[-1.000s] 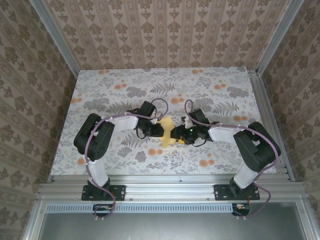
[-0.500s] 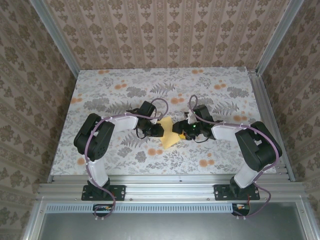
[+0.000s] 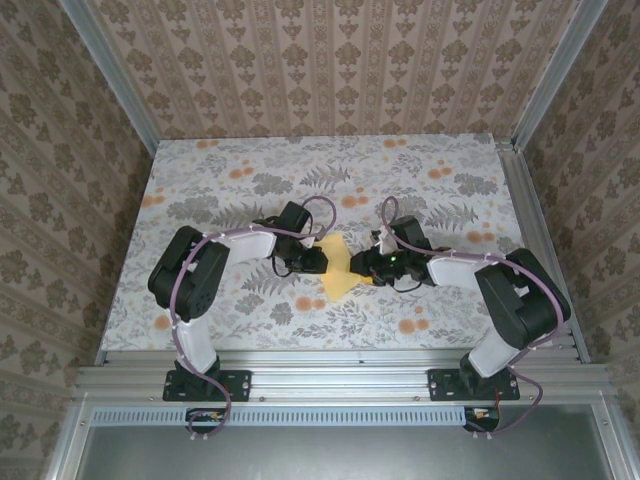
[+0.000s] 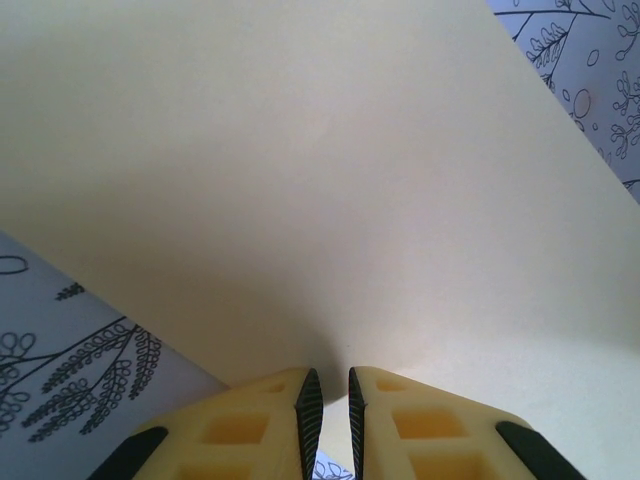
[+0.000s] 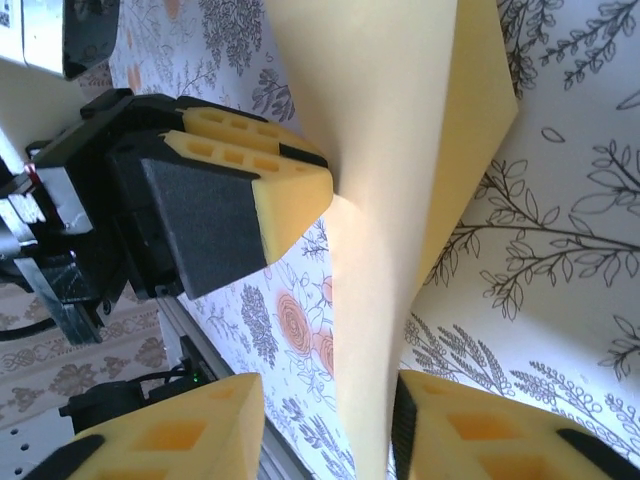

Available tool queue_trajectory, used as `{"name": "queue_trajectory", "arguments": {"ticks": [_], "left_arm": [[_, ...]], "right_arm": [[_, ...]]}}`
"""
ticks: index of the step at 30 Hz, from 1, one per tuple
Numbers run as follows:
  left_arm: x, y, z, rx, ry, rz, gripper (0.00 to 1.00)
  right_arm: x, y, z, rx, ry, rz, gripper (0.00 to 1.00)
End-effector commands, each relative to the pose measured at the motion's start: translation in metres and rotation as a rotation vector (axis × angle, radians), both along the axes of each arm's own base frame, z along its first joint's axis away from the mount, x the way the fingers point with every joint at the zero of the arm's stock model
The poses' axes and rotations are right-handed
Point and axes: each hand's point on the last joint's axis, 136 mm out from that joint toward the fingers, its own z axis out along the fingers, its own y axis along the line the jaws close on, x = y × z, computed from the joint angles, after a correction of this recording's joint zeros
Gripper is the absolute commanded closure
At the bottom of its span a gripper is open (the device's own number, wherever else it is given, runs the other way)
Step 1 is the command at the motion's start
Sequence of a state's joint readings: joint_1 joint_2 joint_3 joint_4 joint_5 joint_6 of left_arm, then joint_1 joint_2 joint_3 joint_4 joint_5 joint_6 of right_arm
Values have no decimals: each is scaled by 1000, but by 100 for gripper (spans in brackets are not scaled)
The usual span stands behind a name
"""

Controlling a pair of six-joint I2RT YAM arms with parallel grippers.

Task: Fold a paper plane with a square sheet of paper (pick it up from the middle)
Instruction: Third fold the triangle at the center of the table.

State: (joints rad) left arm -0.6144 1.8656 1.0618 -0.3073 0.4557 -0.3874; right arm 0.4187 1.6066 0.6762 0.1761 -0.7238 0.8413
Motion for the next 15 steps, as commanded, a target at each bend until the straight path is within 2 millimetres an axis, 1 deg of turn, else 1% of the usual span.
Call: {"name": "queue_trajectory", "arguments": {"ticks": [1, 8, 15], "left_arm": [[-18, 20, -34, 114, 82, -18, 79], [-17, 19, -31, 109, 81, -21, 80], [-18, 17, -31, 102, 86, -23, 80]], "right_arm": [[-13, -4, 1, 10, 26, 11, 65], [-16, -5, 2, 13, 28, 8, 81], [-12, 1, 6, 22, 22, 14, 90]]}}
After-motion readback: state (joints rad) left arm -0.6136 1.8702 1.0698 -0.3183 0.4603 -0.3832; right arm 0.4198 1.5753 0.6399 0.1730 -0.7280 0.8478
